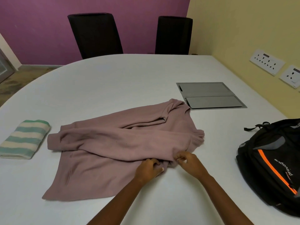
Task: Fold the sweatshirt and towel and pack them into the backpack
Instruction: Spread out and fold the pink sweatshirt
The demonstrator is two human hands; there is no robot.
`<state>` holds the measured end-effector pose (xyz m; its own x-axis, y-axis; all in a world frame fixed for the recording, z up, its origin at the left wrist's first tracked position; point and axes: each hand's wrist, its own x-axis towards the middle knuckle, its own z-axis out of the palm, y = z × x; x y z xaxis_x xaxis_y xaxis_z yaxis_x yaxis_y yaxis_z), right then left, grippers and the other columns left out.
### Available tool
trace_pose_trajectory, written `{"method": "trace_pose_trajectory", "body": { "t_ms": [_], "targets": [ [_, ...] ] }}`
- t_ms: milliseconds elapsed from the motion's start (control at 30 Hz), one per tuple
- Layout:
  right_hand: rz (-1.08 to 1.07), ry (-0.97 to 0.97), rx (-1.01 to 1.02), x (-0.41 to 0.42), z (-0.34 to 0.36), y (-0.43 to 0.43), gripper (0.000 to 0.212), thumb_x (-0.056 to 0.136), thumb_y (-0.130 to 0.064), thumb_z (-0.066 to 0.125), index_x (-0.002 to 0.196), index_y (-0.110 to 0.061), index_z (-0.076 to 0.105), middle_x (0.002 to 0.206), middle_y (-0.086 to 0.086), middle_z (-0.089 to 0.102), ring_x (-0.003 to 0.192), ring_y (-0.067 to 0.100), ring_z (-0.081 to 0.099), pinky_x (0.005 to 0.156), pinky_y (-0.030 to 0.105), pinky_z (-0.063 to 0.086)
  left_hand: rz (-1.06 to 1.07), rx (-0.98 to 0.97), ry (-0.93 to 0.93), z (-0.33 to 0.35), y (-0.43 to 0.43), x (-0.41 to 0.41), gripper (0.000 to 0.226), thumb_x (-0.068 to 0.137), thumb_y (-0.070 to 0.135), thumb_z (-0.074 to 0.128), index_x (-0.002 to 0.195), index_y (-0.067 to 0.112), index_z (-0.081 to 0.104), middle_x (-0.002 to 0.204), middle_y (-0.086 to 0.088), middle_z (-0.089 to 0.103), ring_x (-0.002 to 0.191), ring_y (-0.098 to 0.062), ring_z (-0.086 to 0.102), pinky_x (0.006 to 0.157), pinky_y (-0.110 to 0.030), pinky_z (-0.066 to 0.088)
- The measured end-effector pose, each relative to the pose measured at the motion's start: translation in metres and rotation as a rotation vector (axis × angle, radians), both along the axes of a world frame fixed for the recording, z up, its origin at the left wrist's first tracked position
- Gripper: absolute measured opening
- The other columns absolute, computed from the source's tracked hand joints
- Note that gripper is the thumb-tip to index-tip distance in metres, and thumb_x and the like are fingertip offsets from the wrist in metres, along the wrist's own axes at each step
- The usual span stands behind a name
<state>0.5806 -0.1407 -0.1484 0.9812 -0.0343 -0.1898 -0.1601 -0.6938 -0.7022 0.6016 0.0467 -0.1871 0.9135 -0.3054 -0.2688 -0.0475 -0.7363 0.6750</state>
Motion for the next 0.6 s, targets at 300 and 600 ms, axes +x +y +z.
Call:
{"method": "trace_pose_trajectory", "body": {
  "t_ms": [300, 600],
  "targets": [
    [-0.324, -0.093, -0.083, 0.05, 0.01, -0.064, 0.036, 0.09, 0.001, 0.042, 0.123, 0.0, 0.055, 0.126, 0.02, 0.057, 0.116, 0.034, 0.053, 0.095, 0.033, 0.039, 0.124, -0.215, -0.062, -0.007, -0.033, -0.003, 0.024, 0.079, 0.03, 0.071, 0.089, 0.02, 0.05, 0.073, 0.015, 0.044, 0.067, -0.005, 0.043, 0.059, -0.012, 0.033],
    [-0.151, 0.181, -0.184, 0.084, 0.001, -0.083, 0.03, 0.089, -0.013, 0.055, 0.06, -0.016, 0.049, 0.064, 0.0, 0.052, 0.075, 0.024, 0.051, 0.064, 0.022, 0.041, 0.185, -0.23, -0.083, -0.01, -0.041, 0.007, 0.035, 0.082, 0.022, 0.066, 0.06, 0.028, 0.04, 0.058, 0.01, 0.048, 0.058, 0.007, 0.052, 0.052, -0.014, 0.032]
  ]
}}
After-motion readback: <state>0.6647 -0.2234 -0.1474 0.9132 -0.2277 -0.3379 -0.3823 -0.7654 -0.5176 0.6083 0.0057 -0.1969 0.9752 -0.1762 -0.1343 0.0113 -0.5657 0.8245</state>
